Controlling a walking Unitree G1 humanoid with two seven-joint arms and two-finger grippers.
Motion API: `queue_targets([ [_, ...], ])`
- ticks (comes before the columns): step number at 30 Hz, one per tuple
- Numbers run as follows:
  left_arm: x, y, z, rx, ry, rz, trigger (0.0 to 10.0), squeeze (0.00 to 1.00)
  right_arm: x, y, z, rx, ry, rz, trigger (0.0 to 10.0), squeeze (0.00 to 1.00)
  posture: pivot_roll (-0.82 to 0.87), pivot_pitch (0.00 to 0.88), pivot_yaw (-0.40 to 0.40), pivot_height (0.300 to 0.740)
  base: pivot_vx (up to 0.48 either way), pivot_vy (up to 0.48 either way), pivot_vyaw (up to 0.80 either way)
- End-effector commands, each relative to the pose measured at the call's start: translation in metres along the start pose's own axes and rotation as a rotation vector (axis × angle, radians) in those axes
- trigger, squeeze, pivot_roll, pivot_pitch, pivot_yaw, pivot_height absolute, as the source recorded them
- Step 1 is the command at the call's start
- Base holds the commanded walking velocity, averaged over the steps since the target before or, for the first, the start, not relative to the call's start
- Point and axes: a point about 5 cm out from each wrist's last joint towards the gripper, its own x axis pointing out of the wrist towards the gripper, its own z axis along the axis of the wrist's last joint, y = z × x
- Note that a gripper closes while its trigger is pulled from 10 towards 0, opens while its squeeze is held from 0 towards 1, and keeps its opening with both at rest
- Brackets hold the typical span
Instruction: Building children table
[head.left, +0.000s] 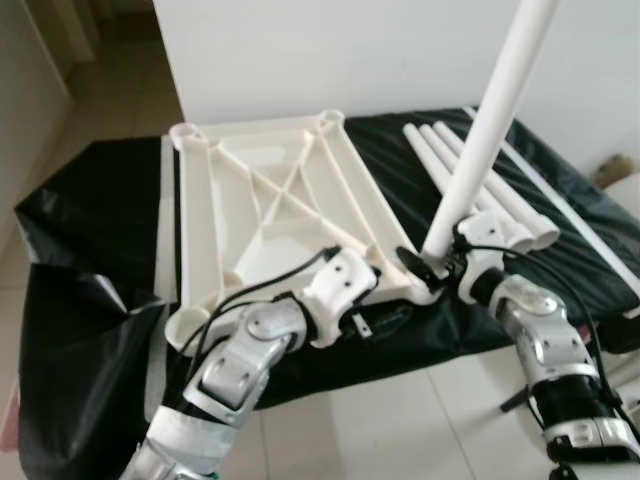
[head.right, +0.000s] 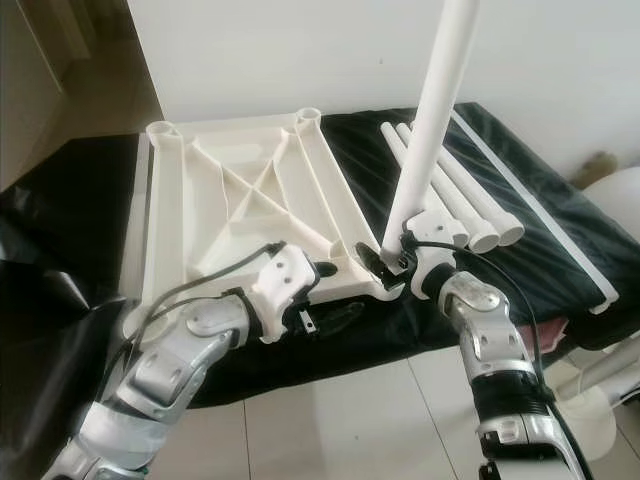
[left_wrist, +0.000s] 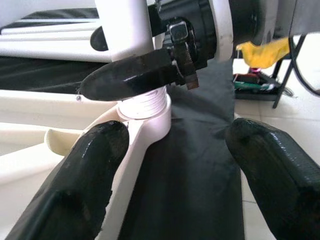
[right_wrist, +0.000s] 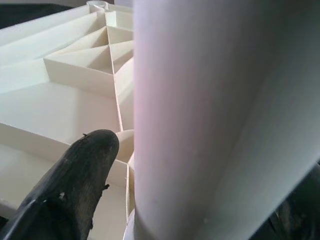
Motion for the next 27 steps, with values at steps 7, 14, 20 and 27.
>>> queue_targets([
  [7, 0.003, -0.004, -0.015, 0.034, 0.040, 0.074, 10.0, 0.00, 0.002, -0.003, -0.002, -0.027, 0.010, 0.072, 4.5, 0.00, 0.00, 0.029, -0.039, 0.740, 0.000, 0.000, 0.00],
  [14, 0.003, -0.005, -0.015, 0.043, 0.040, 0.061, 10.0, 0.00, 0.001, -0.004, -0.008, -0.006, 0.019, 0.081, 0.0, 0.00, 0.00, 0.022, -0.035, 0.740, 0.000, 0.000, 0.00],
  [20, 0.004, -0.004, -0.017, 0.066, 0.039, 0.055, 10.0, 0.00, 0.000, -0.004, -0.013, 0.020, 0.017, 0.079, 0.0, 0.00, 0.00, 0.019, -0.034, 0.740, 0.000, 0.000, 0.00],
  [27, 0.001, -0.001, -0.013, -0.007, 0.000, 0.062, 10.0, 0.00, -0.002, 0.001, -0.024, 0.076, 0.037, 0.041, 10.0, 0.00, -0.01, 0.016, -0.031, 0.740, 0.000, 0.000, 0.00],
])
